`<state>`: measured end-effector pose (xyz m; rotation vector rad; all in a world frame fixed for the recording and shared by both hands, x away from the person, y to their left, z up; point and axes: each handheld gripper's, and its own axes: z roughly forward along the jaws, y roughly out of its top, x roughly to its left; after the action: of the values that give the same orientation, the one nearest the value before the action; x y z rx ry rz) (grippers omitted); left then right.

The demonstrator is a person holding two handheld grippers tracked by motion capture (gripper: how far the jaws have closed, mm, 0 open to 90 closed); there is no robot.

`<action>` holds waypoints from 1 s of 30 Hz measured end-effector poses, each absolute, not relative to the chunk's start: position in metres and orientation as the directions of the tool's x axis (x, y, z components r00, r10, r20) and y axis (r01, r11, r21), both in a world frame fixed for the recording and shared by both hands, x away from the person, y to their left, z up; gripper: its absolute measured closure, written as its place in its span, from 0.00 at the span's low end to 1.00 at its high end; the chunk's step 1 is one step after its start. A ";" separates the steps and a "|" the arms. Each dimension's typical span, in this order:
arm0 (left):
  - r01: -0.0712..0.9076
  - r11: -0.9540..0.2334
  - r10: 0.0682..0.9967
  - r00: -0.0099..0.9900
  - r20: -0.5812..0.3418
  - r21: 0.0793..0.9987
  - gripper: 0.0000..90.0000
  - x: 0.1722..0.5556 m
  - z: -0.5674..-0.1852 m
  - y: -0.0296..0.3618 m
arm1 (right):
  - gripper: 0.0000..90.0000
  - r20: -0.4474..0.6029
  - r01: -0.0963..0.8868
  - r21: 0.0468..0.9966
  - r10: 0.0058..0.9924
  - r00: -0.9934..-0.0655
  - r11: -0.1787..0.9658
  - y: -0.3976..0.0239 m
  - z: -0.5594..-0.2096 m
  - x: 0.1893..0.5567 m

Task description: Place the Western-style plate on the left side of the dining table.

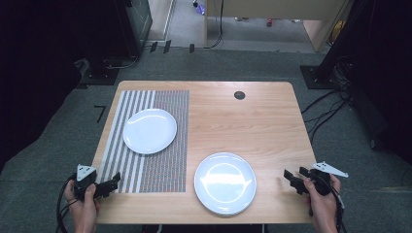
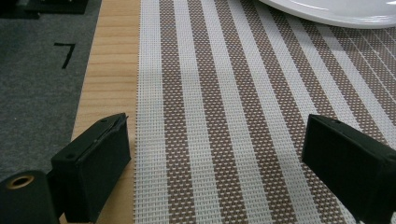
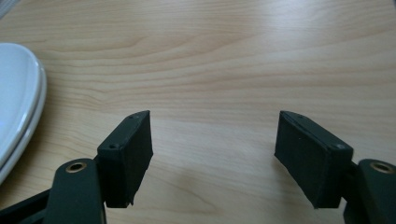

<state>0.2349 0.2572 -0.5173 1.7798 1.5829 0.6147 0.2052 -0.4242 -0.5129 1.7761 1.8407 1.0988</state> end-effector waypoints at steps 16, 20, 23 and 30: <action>0.678 -0.095 0.987 0.160 -0.020 0.729 0.08 0.236 -0.518 0.250 | 0.30 0.166 0.673 0.735 0.984 -0.064 -0.080 -0.452 -0.521 0.181; 0.680 -0.105 0.987 0.162 -0.009 0.726 0.09 0.236 -0.518 0.249 | 0.29 0.129 0.675 0.736 0.990 -0.050 -0.062 -0.452 -0.521 0.176; 0.680 -0.108 0.987 0.163 -0.006 0.725 0.08 0.236 -0.518 0.249 | 0.28 0.106 0.676 0.735 0.994 -0.033 -0.056 -0.451 -0.522 0.173; 0.680 -0.108 0.987 0.162 -0.006 0.725 0.08 0.236 -0.518 0.249 | 0.22 0.062 0.675 0.737 0.997 -0.037 -0.021 -0.445 -0.524 0.172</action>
<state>0.2360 0.2491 -0.5181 1.8552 1.5788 0.6717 0.1724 -0.4455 -0.5237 1.7434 1.7601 0.8405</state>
